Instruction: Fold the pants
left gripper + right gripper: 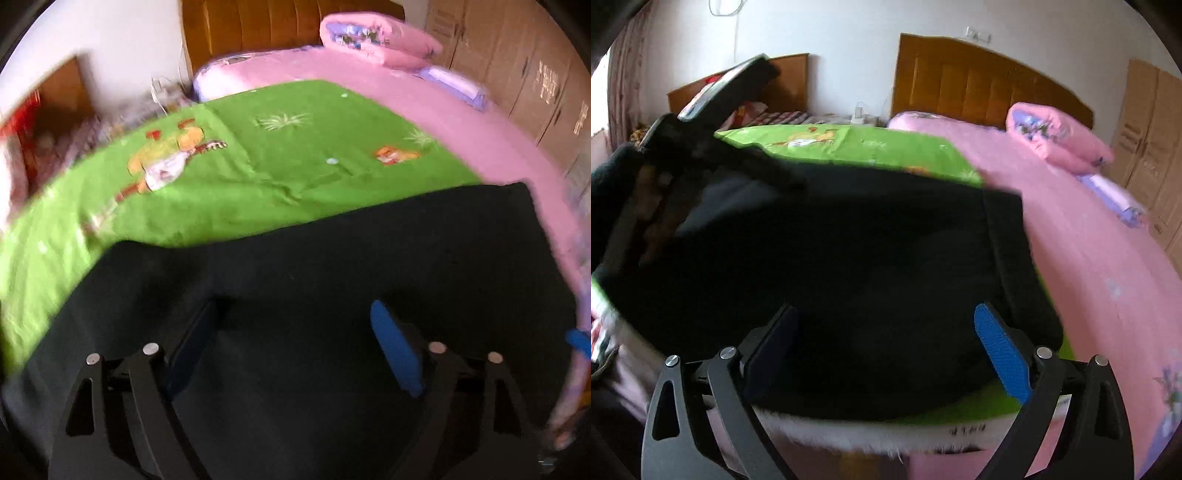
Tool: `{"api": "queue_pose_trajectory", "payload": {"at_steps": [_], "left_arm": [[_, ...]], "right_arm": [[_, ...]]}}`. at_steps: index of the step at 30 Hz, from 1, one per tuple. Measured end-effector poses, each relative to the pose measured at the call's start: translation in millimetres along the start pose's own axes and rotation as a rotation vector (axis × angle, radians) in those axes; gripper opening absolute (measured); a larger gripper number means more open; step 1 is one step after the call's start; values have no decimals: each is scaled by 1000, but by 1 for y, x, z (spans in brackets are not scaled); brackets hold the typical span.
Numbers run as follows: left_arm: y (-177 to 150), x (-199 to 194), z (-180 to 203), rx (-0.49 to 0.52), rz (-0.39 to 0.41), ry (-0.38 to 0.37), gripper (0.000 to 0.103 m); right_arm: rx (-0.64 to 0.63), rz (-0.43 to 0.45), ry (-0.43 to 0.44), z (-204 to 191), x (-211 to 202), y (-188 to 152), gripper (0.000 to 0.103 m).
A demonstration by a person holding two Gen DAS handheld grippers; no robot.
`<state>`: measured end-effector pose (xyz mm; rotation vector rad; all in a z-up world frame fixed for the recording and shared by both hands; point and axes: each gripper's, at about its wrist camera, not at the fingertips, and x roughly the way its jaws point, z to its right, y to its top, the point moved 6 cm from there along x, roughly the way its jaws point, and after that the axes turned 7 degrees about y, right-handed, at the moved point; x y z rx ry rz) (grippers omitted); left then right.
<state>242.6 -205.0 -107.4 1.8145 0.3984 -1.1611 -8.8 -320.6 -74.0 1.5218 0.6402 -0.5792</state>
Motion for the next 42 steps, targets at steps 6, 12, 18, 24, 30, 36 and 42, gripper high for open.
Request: {"api": "queue_pose_trajectory", "payload": {"at_steps": [6,12,18,24,30,36,42], "left_arm": [[9,8,-3,-49,-4,57,102],[14,11,-4,-61,15,58,102],[15,5,-9,-82,36,23,101],[0,-86,-73,-190,267,25,101],[-107,-165,-220,-407,298,149,101],[-238,-186,-391,-684,177,387,100],[-350,-196,-520,-979,141,252,99]], "right_arm": [[42,-1,26,7,-14,-7,90],[109,117,54,9,-24,26,94],[59,30,-33,9,-2,25,96],[44,120,89,-30,-25,62,96],[-83,117,235,-109,-3,87,96],[-200,105,324,-185,8,97,96],[-258,100,357,-226,10,106,96]]}}
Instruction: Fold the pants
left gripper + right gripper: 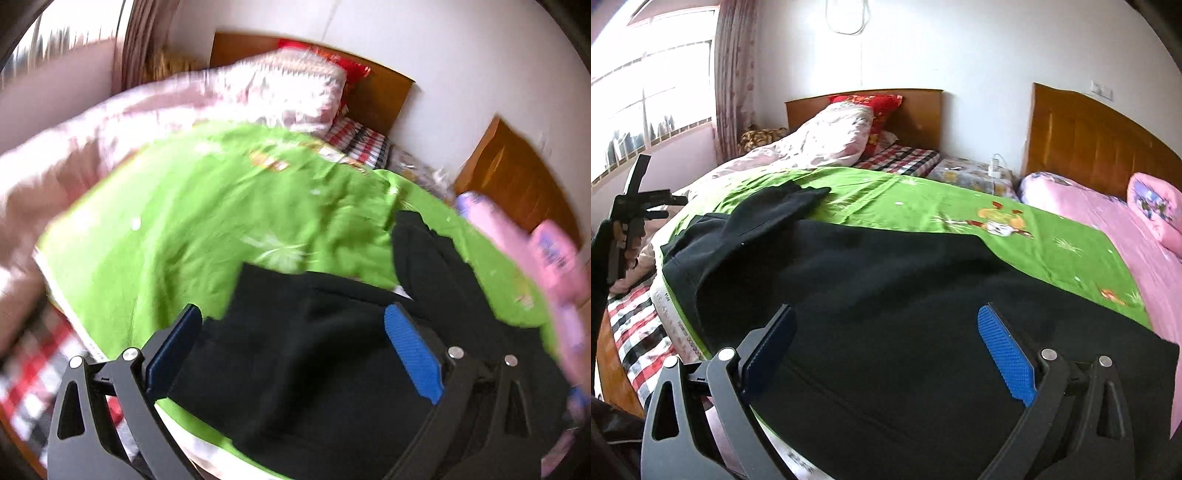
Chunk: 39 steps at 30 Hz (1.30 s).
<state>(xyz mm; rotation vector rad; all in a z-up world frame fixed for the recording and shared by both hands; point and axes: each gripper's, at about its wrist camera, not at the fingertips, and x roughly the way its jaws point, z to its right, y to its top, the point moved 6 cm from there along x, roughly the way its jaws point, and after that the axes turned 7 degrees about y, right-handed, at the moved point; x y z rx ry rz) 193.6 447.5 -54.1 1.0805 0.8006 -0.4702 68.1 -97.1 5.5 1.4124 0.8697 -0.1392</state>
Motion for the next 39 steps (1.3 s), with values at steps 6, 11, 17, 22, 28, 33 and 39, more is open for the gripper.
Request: {"api": "queue_pose_trajectory", "payload": {"at_steps": [6,11,17,22,28,33,39], "left_arm": [[-8,41,-43,-45,-157,-162,93],[-25,42,-35,21,-177,-237,65],[-34,45,-44,68,-200,-207,49],[-38,35,-25,227,-101,19,29],[-41,-23,34,530,282,456,8],[-7,-12,11,438,269,563,0],[-11,1,-16,224,157,294,64]], "right_arm": [[18,-28,6,-5,18,1,96],[39,-45,-3,-2,26,-2,96],[59,-35,23,-5,28,-1,96],[69,-29,21,-2,27,-3,96],[109,-21,-1,12,23,-5,96],[125,-11,2,16,19,-5,96],[140,-29,10,18,22,-10,97]]}}
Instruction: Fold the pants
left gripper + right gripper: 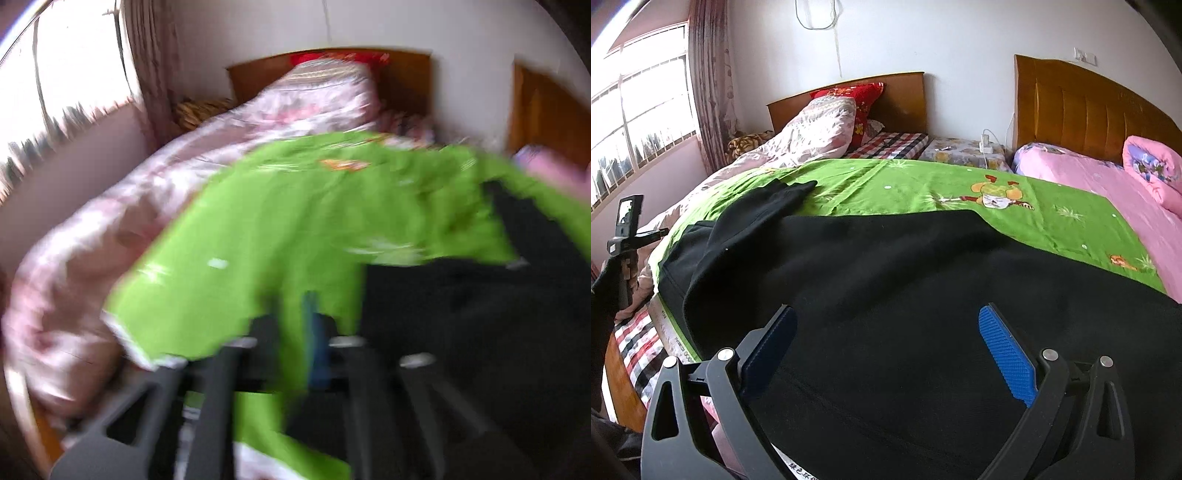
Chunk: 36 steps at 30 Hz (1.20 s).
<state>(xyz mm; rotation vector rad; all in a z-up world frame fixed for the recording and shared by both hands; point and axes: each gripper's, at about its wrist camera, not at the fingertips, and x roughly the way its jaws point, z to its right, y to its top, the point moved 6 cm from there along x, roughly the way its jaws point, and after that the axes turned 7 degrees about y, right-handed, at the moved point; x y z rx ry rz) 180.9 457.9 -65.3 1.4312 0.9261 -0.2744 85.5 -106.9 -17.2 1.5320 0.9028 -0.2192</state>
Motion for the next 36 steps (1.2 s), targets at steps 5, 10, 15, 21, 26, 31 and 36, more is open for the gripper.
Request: {"api": "queue_pose_trajectory", "payload": {"at_steps": [5,10,15,21,26,31,36], "left_arm": [[20,2,31,-4,-38,-153,91],[18,59,46,44,-213,-144,61],[15,37,57,119,-122,-100,11],[38,18,64,188,24,121,10],[24,57,80,288,-37,229,10],[28,44,70,232,-44,256,32],[35,-17,42,98,89,217,78]], "right_arm": [[11,-21,24,-7,10,-2,97],[-24,-9,20,-17,4,-3,97],[-19,-17,17,-12,11,4,97],[-66,-12,124,-38,40,45,97],[42,-90,311,-53,102,84,97],[231,-197,477,-65,176,117,97],[281,-327,541,-98,244,133,90]]}}
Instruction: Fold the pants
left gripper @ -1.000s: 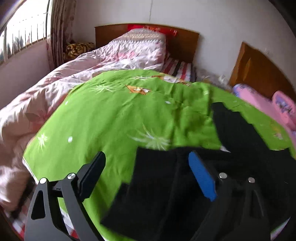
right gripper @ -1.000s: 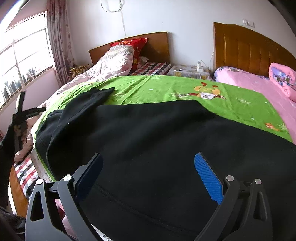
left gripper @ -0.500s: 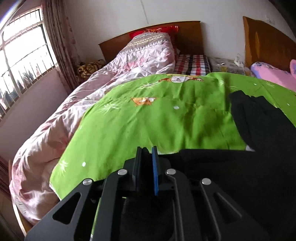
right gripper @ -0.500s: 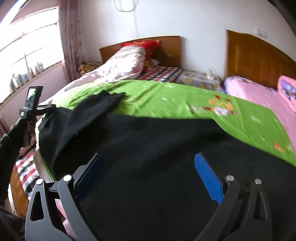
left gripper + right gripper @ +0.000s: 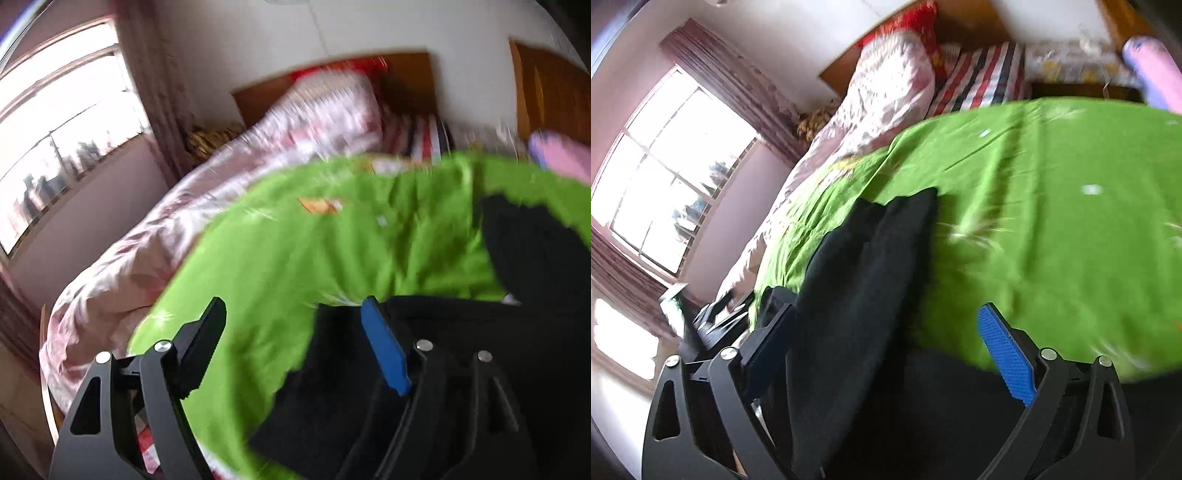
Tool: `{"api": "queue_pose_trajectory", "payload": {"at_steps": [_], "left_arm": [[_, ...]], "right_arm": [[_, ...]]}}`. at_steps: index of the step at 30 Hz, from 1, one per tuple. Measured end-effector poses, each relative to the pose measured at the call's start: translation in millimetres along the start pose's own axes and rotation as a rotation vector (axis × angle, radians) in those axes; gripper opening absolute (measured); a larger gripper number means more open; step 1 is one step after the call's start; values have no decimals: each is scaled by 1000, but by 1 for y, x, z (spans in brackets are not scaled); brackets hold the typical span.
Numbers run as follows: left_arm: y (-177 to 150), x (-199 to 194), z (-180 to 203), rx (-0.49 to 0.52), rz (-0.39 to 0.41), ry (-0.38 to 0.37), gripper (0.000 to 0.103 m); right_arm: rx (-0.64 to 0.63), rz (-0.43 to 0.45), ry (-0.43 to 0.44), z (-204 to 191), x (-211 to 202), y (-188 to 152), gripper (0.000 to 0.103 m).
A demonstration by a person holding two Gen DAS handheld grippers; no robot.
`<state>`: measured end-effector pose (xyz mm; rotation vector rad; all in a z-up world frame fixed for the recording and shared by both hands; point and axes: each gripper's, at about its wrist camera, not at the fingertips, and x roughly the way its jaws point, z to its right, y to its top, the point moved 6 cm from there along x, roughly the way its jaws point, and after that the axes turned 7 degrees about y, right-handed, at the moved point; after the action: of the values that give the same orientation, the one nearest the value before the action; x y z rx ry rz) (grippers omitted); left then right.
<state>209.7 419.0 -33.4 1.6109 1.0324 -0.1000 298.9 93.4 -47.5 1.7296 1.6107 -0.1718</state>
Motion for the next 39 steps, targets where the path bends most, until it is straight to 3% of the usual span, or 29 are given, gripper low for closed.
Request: {"api": "queue_pose_trajectory", "payload": {"at_steps": [2,3,5,6,8,9,12,15,18,20,23,26,27,28,29,30,35,37,39], "left_arm": [[-10,-30,-10,-78,3,-147,82],[-19,-39,-7,-99,-21,-244,82],[-34,-46,2,-91,-66,-356,82],[-44,-46,10,-72,-90,-390,82],[-62,-34,27,-18,-143,-404,82],[-68,-27,33,-7,-169,-394,82],[-79,4,32,-69,-238,-389,91],[-73,4,10,-159,-248,-334,89],[-67,-15,-29,-339,-199,-365,91],[-70,-19,-53,-470,-195,-436,92],[-86,-11,-66,-596,-248,-553,92],[-102,-3,-62,-637,-296,-585,92],[-107,-2,-62,-646,-302,-596,92],[-113,-5,-61,-657,-308,-620,92],[-119,-6,-60,-662,-310,-637,92],[-122,-6,-57,-662,-316,-653,92],[-126,-8,-53,-657,-319,-643,92],[-122,-14,-53,-665,-308,-653,90],[-120,-27,-52,-658,-286,-690,90]], "right_arm": [[39,-50,-24,5,21,1,85],[50,-64,-20,6,28,-1,76],[29,-66,9,-1,37,-5,68],[29,-83,34,-4,42,-8,59],[15,-86,23,-8,48,-10,44],[-12,-65,1,-12,48,-10,31],[-110,2,-31,-35,39,-8,25],[-280,50,-36,-84,30,-14,20],[-464,49,-28,-146,35,-34,20],[-564,12,17,-181,45,-53,20],[-663,-159,89,-217,81,-97,22],[-689,-309,128,-219,113,-132,28],[-683,-324,147,-217,116,-137,50],[-675,-323,153,-213,116,-139,79],[-665,-308,170,-209,113,-139,89],[-656,-300,190,-208,110,-138,93],[-604,-188,192,-197,67,-119,84],[-661,-138,90,-191,43,-121,75],[-754,-118,11,-185,16,-136,72]]}}
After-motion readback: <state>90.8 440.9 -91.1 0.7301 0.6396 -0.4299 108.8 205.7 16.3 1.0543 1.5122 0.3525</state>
